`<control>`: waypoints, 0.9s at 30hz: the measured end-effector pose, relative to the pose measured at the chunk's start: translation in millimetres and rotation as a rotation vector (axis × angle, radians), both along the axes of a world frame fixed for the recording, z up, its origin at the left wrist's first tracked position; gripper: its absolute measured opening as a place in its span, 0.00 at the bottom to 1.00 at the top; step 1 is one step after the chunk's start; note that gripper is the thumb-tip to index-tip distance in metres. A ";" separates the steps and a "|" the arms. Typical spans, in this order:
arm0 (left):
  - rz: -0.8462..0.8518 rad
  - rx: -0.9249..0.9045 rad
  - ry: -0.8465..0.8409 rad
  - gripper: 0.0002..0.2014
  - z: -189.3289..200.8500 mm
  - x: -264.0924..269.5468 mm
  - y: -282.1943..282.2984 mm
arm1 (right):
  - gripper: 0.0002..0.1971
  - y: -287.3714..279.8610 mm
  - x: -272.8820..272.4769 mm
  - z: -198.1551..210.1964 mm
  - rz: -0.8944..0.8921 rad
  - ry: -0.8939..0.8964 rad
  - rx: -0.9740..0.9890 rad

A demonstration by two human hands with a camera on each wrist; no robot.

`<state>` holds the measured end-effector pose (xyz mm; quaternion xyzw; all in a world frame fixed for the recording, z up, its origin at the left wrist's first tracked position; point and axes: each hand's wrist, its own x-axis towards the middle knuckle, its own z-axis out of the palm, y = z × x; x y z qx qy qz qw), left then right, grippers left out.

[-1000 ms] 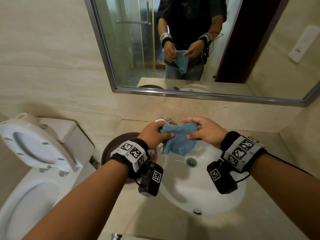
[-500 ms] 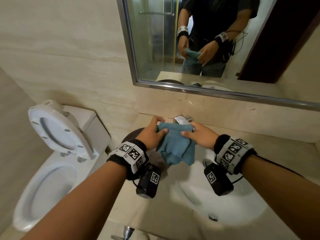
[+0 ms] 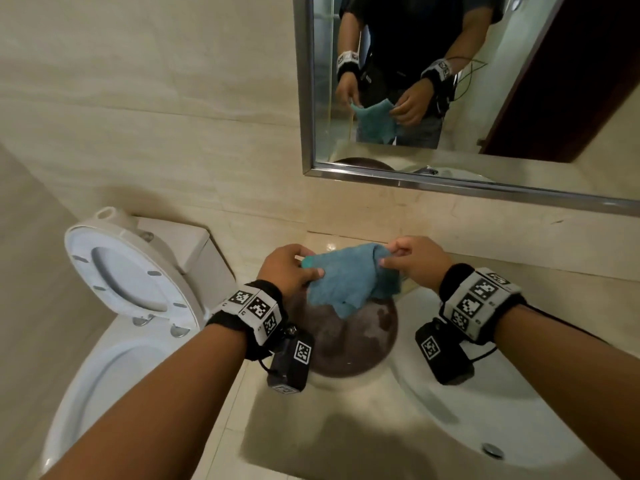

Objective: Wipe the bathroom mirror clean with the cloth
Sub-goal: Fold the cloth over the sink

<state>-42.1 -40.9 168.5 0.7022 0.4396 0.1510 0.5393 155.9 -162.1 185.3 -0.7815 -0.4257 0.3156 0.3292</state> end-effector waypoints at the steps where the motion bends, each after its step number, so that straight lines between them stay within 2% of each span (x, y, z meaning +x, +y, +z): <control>1: -0.013 -0.009 0.001 0.13 -1.2 -3.9 3.6 | 0.05 3.4 -0.6 -0.6 -0.033 -0.078 0.013; 2: -0.041 -0.028 -0.002 0.15 -1.7 -8.0 6.7 | 0.06 7.3 -2.0 -1.0 -0.068 -0.120 0.034; 4: -0.147 -0.088 0.012 0.20 -2.7 -14.7 10.8 | 0.08 13.7 -7.7 0.8 -0.111 -0.090 0.095; 6: -0.271 -0.145 0.046 0.23 -4.3 -19.0 11.7 | 0.08 17.7 -17.3 6.0 -0.087 0.026 0.125; 9: -0.369 -0.170 0.072 0.25 -3.0 -21.0 8.3 | 0.06 24.2 -28.4 13.8 0.016 0.202 0.133; 12: -0.356 -0.161 0.116 0.27 -3.9 -17.6 7.6 | 0.10 28.3 -31.7 21.6 -0.015 0.284 0.192; 13: -0.333 -0.162 0.137 0.31 -3.0 -16.1 6.9 | 0.12 29.1 -31.6 23.9 -0.048 0.339 0.224; 15: -0.303 -0.165 0.135 0.45 -0.1 -10.8 6.1 | 0.14 29.9 -30.1 27.7 -0.093 0.477 0.281; 16: -0.303 -0.187 0.122 0.47 1.9 -7.2 5.6 | 0.14 29.9 -29.1 29.9 -0.104 0.543 0.298; 17: -0.305 -0.217 0.078 0.40 3.9 -3.4 4.7 | 0.13 30.0 -28.3 32.5 -0.107 0.603 0.309; 19: -0.292 -0.335 -0.049 0.19 6.9 6.3 1.6 | 0.12 28.1 -28.1 39.8 -0.076 0.693 0.323; 20: -0.269 -0.371 -0.100 0.15 9.2 11.3 -0.7 | 0.10 26.1 -27.8 42.1 -0.046 0.718 0.325; 23: -0.239 -0.379 -0.228 0.16 13.8 23.0 -7.2 | 0.06 18.8 -24.4 44.0 0.037 0.701 0.318; 27: -0.190 -0.370 -0.321 0.17 15.6 29.9 -9.2 | 0.13 13.6 -12.4 42.2 0.081 0.664 0.313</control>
